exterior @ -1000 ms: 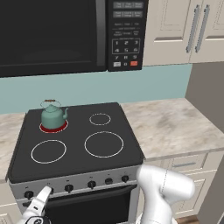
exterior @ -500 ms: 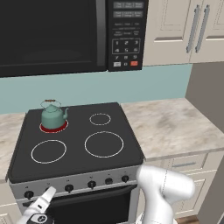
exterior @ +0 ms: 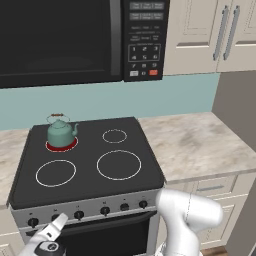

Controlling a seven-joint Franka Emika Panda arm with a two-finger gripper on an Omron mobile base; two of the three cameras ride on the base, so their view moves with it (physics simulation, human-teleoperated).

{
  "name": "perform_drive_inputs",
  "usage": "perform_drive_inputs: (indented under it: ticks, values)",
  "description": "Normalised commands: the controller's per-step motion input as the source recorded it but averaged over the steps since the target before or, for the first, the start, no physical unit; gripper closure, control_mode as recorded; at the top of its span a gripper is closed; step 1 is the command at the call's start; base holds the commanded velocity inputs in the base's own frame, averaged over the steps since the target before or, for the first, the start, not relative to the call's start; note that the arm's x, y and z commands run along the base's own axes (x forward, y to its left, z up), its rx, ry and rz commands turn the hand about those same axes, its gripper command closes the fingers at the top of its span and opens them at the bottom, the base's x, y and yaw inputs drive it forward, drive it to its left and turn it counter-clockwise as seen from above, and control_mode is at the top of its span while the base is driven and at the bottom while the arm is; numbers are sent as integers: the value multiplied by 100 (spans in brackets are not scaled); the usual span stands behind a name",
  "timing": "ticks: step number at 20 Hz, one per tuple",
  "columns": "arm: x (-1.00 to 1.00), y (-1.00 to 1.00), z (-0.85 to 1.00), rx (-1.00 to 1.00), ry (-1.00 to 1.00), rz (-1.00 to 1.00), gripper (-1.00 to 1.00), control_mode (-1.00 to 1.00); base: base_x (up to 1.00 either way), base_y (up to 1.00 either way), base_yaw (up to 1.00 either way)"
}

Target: The kettle is done boiling. Turn off the stove, then wait for 300 timesteps before moving the kettle to the dining table.

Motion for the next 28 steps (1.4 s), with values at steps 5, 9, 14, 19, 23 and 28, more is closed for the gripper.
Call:
perform_drive_inputs:
  ticks: [5,9,14,19,23,28]
  values:
    - [7,-19,2,11,0,0,100,-100,0,0,0]
    - [7,-15,0,12,0,-8,100,-100,0,0,0]
    - [3,-11,0,21,0,-10,100,-100,0,0,0]
    - [0,-3,0,27,0,-9,100,-100,0,0,0]
    - [0,0,0,26,0,-6,100,-100,0,0,0]
    - [0,0,0,24,0,-3,100,-100,0,0,0]
